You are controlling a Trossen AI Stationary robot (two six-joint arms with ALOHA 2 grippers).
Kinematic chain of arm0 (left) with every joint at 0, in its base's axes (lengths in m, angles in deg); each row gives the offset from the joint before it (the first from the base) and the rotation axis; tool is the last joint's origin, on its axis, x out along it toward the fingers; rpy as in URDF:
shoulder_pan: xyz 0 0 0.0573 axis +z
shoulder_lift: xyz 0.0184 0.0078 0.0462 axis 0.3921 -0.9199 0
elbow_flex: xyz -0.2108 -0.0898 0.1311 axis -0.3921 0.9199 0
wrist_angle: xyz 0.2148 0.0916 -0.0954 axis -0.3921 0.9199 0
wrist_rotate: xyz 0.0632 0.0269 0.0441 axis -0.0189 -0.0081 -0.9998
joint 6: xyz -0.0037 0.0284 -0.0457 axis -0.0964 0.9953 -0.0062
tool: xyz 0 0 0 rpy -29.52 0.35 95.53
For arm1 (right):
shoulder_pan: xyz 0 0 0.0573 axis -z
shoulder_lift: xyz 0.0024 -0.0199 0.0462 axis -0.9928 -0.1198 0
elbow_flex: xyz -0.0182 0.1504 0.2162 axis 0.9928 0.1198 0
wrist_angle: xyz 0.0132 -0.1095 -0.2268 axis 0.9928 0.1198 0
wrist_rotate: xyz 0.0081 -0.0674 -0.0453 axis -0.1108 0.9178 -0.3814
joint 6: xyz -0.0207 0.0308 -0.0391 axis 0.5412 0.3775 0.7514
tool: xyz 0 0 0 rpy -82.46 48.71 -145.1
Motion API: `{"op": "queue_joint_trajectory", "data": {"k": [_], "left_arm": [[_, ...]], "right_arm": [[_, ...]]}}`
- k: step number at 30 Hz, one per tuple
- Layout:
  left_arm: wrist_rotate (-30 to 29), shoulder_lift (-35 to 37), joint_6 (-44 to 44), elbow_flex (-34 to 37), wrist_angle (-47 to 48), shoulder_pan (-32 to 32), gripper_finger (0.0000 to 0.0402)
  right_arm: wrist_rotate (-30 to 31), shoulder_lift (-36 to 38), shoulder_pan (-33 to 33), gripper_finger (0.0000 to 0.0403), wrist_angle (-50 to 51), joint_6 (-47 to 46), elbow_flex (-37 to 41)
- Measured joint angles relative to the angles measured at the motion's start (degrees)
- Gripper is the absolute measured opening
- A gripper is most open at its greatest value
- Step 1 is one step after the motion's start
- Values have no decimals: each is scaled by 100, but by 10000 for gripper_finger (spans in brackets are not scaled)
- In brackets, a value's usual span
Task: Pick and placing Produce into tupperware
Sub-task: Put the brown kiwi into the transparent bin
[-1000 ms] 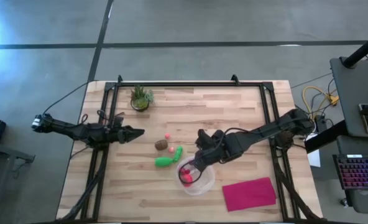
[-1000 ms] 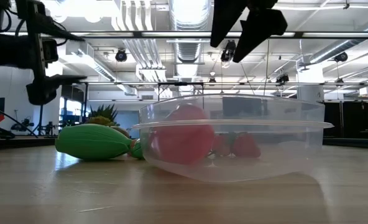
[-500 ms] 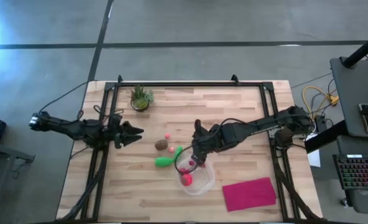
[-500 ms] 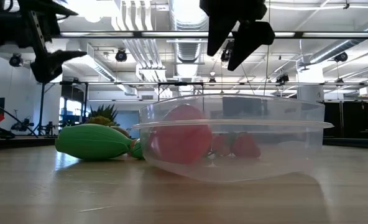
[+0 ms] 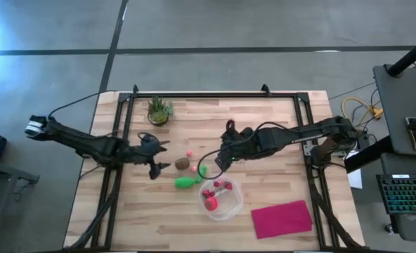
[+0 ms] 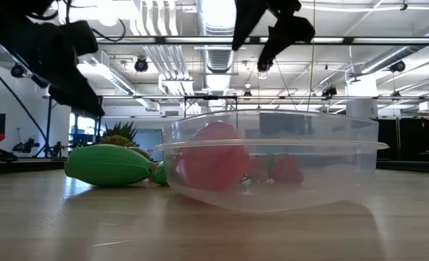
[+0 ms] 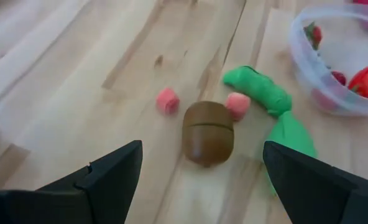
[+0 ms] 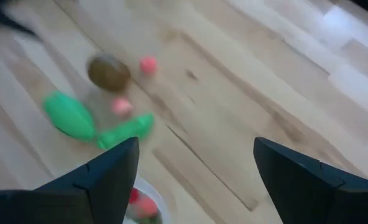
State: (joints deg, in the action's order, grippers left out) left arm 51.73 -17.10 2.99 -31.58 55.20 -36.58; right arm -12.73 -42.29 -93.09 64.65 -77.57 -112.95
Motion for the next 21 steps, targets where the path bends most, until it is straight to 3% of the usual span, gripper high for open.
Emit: {"op": "queue_joint_trajectory", "data": {"k": [9,15,21], "left_arm": [[91,-1061,-42,-55,-734,0,320],[175,-1164,122,-97,-791,0,320],[185,-1099,867,-120,-1082,-2,320]], "right_arm": [[119,711,15,297,-418,-314,0],[-30,1258,-86,302,-490,-487,0],[148,1889,-252,306,-462,315,0]]}}
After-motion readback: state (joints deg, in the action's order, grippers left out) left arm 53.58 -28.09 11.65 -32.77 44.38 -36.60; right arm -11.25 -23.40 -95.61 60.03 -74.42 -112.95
